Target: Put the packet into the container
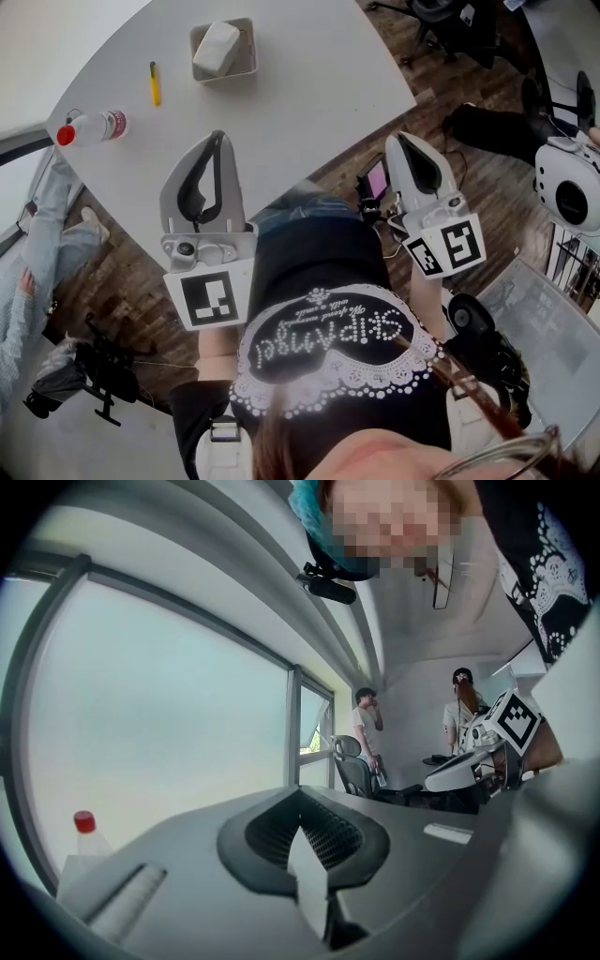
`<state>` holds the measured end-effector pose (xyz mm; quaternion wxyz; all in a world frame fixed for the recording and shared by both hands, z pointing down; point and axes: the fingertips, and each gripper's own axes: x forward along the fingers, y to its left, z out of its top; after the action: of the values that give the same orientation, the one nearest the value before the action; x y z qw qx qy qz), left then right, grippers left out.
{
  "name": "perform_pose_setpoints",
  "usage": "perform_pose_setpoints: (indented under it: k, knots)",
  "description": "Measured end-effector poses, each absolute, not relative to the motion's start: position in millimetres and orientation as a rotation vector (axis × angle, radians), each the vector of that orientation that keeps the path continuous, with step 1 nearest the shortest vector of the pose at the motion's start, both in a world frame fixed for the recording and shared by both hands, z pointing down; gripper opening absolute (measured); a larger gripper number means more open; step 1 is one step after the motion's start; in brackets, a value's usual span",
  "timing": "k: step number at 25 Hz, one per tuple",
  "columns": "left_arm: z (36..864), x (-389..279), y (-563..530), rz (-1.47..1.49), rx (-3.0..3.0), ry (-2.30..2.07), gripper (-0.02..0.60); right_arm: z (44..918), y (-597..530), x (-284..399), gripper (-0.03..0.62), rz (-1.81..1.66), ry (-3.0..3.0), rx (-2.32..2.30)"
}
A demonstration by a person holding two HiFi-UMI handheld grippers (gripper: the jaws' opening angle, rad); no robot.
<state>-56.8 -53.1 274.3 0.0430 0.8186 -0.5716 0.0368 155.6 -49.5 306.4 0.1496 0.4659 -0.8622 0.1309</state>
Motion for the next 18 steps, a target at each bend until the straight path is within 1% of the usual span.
perform_pose_setpoints:
  k: [18]
  knots:
    - [328.7, -65.1, -21.5, 0.225, 2.335, -1.779, 0.000, 309.2, -42.6, 149.7, -0.002, 0.394, -2.484, 1.301]
